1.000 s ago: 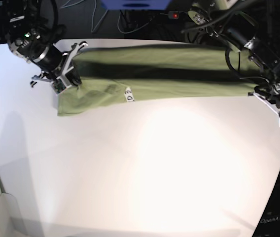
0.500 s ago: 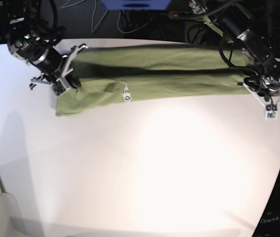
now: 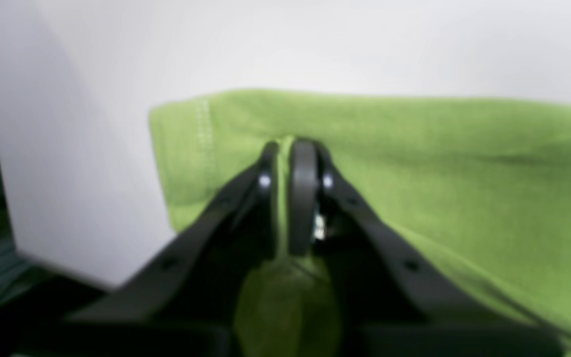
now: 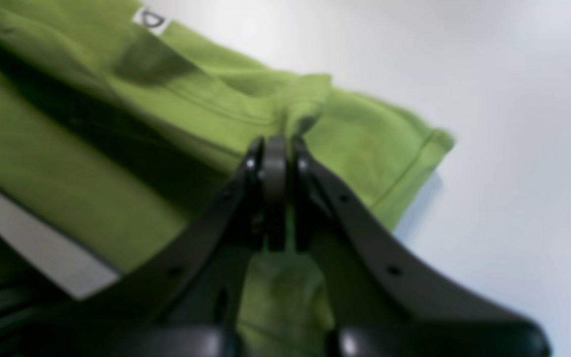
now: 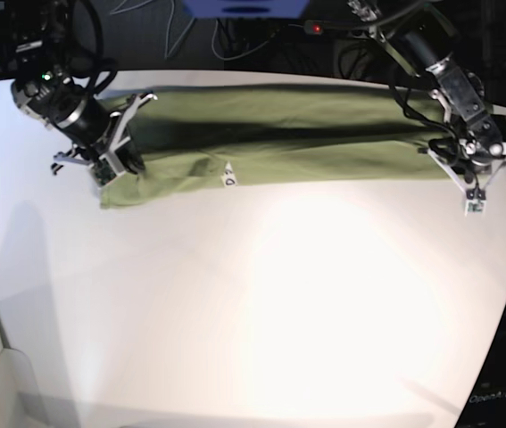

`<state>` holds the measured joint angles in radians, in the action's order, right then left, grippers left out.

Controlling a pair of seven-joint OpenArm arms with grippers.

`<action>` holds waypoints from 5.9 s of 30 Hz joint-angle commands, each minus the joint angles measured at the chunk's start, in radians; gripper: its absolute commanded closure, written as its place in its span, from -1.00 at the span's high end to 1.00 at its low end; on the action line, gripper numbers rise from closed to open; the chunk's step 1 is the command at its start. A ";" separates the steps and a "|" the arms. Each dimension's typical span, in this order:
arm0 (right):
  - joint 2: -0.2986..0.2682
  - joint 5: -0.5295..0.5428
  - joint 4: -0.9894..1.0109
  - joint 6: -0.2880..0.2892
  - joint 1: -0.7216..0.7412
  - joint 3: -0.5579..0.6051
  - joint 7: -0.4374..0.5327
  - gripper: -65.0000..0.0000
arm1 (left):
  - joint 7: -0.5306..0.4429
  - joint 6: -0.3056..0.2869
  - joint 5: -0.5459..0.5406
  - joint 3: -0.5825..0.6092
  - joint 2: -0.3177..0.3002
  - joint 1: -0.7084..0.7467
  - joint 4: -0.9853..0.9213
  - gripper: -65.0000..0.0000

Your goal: Fold the T-shirt properly

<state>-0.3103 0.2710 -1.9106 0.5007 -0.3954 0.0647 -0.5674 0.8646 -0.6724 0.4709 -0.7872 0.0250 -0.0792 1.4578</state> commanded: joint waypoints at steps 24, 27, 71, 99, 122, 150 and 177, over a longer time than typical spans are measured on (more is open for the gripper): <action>-0.056 0.000 0.190 0.006 0.212 -0.009 -0.003 -0.98 | 0.034 -0.026 -0.031 -0.002 0.043 -0.235 -0.156 -0.93; -0.057 0.000 0.190 0.006 0.206 -0.010 -0.003 -0.98 | 0.038 -0.026 -0.031 -0.002 0.037 -0.205 -0.087 -0.93; -0.049 0.000 0.084 -0.003 0.131 -0.013 -0.003 -0.98 | 0.066 -0.026 -0.209 0.007 0.019 0.069 0.334 -0.93; -0.049 0.000 0.086 -0.003 0.152 -0.013 -0.004 -0.75 | -0.003 -0.026 -0.209 0.035 0.019 0.187 0.323 -0.48; -0.054 0.000 0.099 -0.001 0.140 -0.013 -0.004 0.01 | -0.005 -0.026 -0.208 -0.016 -0.012 0.158 0.139 0.23; -0.049 0.001 0.096 0.005 0.108 -0.010 0.010 -0.96 | -0.005 -0.026 -0.209 -0.018 -0.007 0.157 0.129 0.23; -0.023 0.001 0.109 0.005 0.194 -0.010 -0.073 0.02 | -0.005 -0.026 -0.209 -0.022 -0.007 0.158 0.129 0.23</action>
<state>-0.3256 0.2626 -1.7866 0.5053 -0.2100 0.0582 -0.6590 0.8364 -0.6998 0.2378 -0.8089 0.0193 0.0803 1.5852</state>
